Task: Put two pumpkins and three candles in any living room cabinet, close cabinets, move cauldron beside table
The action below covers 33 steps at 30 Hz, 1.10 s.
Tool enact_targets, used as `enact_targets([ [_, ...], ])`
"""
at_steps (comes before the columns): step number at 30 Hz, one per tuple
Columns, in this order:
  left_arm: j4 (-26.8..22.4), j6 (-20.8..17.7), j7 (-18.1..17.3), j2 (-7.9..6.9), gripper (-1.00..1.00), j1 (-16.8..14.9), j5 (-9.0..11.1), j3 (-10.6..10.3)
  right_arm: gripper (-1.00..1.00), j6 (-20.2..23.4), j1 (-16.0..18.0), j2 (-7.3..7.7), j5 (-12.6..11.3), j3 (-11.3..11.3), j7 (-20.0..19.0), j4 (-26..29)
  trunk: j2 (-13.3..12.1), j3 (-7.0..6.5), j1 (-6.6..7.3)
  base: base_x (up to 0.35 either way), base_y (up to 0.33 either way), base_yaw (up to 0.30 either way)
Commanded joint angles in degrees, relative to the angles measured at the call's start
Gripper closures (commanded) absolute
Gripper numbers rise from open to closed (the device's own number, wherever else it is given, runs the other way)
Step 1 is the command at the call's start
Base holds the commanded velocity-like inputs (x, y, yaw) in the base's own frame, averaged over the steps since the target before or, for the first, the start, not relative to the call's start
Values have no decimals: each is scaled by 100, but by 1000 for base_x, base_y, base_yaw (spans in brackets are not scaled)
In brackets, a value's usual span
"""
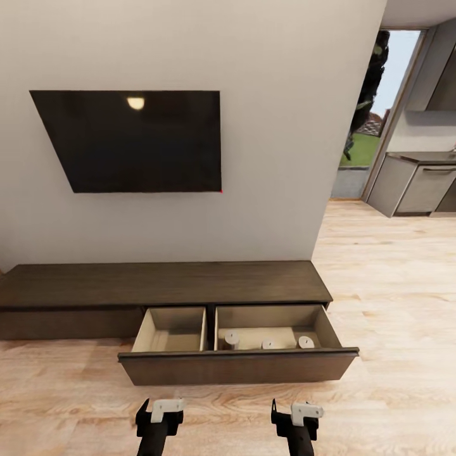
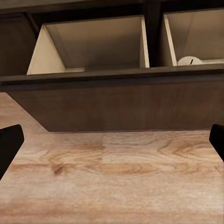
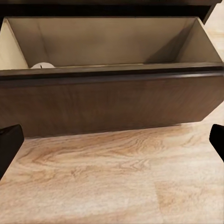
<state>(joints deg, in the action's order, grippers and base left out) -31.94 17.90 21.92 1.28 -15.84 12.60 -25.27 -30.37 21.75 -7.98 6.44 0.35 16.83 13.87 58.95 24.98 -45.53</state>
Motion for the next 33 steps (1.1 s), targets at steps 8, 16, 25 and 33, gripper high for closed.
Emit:
enact_targets([
  [8,-2,-20,45,18,-100,-106,104,-56,-100,57,131,-42,47,4,27,65,326,150,-177,0,0,0],
  [16,694,-9,38,93,-100,-812,125,-28,-100,748,711,-82,36,4,-138,75,647,294,-352,0,0,0],
  [25,944,22,32,137,-100,-993,132,-1,-100,817,782,-79,-8,-17,-151,-24,1008,455,-550,0,0,0],
  [33,992,31,32,135,-100,-1008,130,-3,-100,816,786,-60,-12,-51,-146,-41,1329,599,-726,0,0,0],
])
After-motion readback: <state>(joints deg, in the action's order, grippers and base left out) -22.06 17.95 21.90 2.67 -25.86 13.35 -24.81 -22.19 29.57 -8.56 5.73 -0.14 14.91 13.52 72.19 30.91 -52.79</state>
